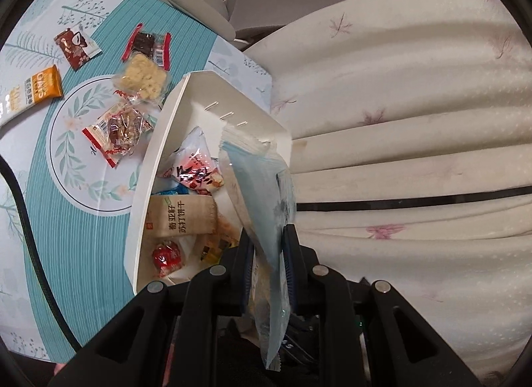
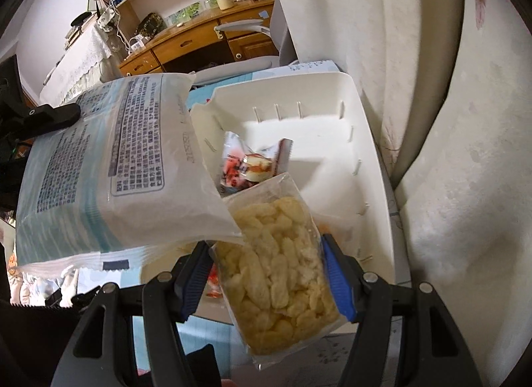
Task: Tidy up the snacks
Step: 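Carry the blue-white bag and cracker bag over the white tray, then release the blue-white bag and cracker bag into the tray with both tools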
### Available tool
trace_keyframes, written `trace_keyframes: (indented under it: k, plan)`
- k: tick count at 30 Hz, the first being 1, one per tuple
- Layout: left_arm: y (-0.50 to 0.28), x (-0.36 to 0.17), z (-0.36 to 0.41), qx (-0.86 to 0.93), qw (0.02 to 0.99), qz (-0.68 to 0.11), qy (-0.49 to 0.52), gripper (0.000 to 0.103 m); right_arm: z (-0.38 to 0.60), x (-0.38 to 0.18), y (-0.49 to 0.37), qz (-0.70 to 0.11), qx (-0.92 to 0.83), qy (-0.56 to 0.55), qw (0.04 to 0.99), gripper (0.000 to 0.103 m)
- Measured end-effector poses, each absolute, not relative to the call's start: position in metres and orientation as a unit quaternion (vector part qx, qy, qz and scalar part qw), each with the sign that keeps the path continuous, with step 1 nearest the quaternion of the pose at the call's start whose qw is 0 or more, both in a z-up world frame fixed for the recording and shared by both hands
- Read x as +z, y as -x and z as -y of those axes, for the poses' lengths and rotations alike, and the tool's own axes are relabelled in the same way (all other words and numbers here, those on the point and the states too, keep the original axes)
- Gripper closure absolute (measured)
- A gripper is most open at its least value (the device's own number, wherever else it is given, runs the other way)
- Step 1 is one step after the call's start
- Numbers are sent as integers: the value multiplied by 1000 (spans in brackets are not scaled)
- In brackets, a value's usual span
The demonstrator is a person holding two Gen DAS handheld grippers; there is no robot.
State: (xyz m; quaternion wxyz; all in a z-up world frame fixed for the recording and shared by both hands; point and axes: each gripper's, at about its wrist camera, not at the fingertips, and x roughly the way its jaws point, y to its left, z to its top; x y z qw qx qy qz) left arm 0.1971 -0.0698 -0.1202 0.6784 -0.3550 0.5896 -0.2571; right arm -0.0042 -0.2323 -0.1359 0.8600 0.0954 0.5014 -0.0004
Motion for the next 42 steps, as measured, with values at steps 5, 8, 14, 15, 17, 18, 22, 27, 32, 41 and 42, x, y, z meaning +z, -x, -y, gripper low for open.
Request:
trace_keyframes:
  k: [5, 8, 14, 15, 17, 18, 22, 27, 32, 41, 42]
  plan:
    - [-195, -127, 87, -229, 707, -595, 307, 86, 242, -149, 0, -526, 1, -92, 845, 37]
    - [-195, -130, 96, -212, 718, -606, 268, 73, 245, -155, -1, -537, 3, -94, 838, 32]
    - [-191, -126, 104, -197, 740, -607, 214, 42, 250, -149, 2, -522, -8, -97, 847, 21]
    - [-189, -124, 104, -196, 745, -605, 202, 41, 251, -149, 3, -520, -11, -99, 848, 21]
    - [-188, -120, 106, -196, 753, -601, 182, 40, 251, -148, 4, -519, -15, -101, 849, 21]
    - [-187, -118, 107, -196, 756, -599, 173, 40, 250, -147, 4, -518, -18, -102, 849, 21]
    - [-177, -111, 102, -189, 771, -590, 147, 40, 245, -142, 7, -512, -21, -108, 852, 21]
    - [-165, -109, 90, -175, 779, -591, 113, 40, 233, -134, 8, -506, -22, -110, 855, 21]
    - [-149, -111, 66, -168, 784, -590, 95, 36, 218, -126, 12, -496, -28, -121, 859, 21]
    - [-131, -113, 11, -165, 786, -593, 56, 28, 175, -120, 15, -488, -39, -158, 858, 21]
    - [-130, -113, 4, -162, 788, -592, 50, 28, 169, -120, 15, -487, -40, -161, 857, 21]
